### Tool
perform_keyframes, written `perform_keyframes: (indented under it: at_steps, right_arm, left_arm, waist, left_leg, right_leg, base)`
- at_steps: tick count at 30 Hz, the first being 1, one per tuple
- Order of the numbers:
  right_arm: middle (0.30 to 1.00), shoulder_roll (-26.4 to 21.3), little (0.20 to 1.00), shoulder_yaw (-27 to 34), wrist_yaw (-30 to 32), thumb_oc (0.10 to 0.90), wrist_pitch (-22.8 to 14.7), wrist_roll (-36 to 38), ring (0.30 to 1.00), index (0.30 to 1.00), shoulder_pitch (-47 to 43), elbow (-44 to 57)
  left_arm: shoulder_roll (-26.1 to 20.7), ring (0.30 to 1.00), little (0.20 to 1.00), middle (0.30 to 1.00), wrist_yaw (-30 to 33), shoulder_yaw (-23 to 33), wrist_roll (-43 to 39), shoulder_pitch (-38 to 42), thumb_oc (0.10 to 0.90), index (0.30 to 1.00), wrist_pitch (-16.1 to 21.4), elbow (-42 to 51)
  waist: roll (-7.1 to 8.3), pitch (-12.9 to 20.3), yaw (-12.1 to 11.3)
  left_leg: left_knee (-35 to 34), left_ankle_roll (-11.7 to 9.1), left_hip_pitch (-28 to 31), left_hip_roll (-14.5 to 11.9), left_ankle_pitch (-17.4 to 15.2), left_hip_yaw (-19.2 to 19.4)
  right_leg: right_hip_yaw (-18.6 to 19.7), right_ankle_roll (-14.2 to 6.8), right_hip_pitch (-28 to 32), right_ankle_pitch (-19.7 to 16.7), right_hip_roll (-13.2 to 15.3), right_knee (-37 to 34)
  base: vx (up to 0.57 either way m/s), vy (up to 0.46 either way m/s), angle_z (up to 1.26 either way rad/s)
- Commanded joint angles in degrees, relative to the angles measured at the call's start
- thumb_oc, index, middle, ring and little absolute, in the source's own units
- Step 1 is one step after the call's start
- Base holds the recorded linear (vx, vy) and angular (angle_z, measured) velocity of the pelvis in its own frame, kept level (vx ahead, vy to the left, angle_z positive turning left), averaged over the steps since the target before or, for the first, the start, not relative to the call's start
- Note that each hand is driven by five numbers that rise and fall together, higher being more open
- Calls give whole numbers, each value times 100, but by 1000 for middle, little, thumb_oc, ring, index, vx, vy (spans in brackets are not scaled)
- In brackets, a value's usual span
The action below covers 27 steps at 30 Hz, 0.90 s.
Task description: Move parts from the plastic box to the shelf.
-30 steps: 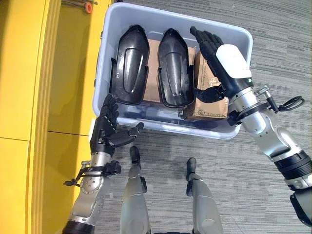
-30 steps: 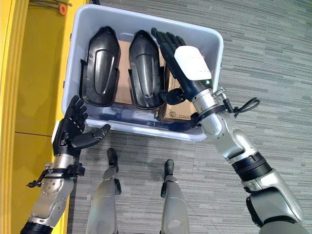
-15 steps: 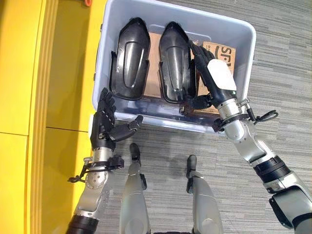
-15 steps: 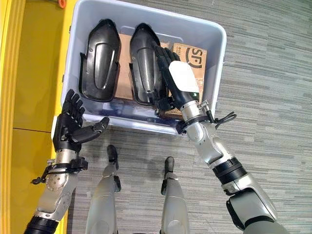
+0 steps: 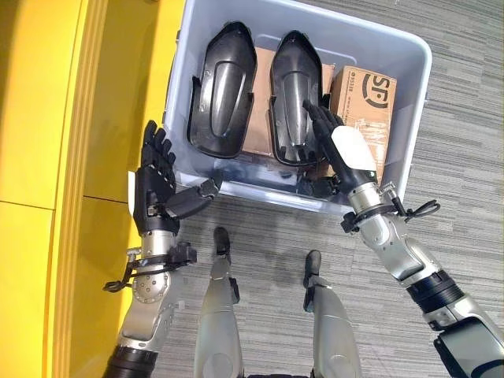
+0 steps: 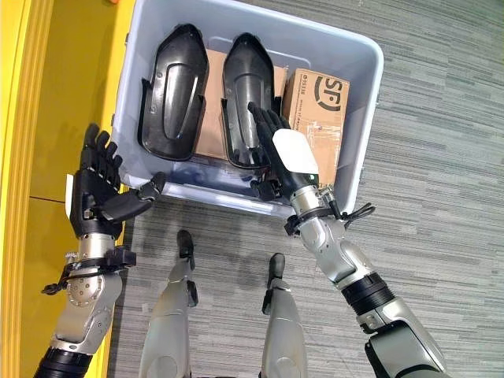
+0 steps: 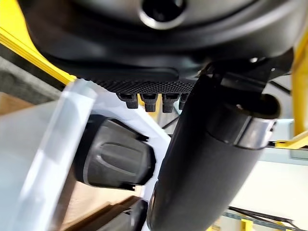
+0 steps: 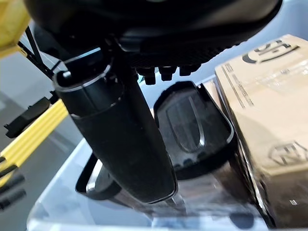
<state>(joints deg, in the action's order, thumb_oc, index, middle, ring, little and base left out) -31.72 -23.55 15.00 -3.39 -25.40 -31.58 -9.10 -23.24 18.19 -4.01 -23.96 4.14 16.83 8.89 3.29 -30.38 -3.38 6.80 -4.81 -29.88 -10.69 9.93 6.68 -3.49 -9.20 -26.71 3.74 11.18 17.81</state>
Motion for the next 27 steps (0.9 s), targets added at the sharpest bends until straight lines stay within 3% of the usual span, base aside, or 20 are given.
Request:
perform_keyframes:
  at_steps: [1, 16, 27]
  right_arm:
    - [1000, -18, 1000, 347, 297, 900, -395, -261, 1000, 1000, -389, 779]
    - [1000, -48, 1000, 75, 618, 900, -145, -954, 1000, 1000, -897, 95]
    - [1000, 39, 1000, -126, 694, 900, -60, -952, 1000, 1000, -1258, -304]
  left_arm:
    - [46, 1000, 1000, 1000, 69, 298, 309, 178, 900, 1000, 758, 1033]
    - [61, 1000, 1000, 1000, 148, 226, 327, 219, 900, 1000, 859, 1250]
    - [37, 1000, 1000, 1000, 201, 192, 312, 268, 900, 1000, 910, 1313]
  waist:
    - [68, 59, 77]
    - [8, 59, -9]
    - [-49, 59, -74]
  left_leg:
    - [663, -14, 72, -65, -955, -222]
    - [602, -34, -42, -60, -902, -265]
    - [570, -28, -268, 6, -860, -325]
  right_leg:
    - [-146, 140, 143, -380, 68, -443]
    - [-179, 143, 44, -375, 42, -458]
    - [-227, 133, -131, -401, 77, -472]
  base:
    - [0, 0, 0]
    - [0, 0, 0]
    - [-3, 7, 3]
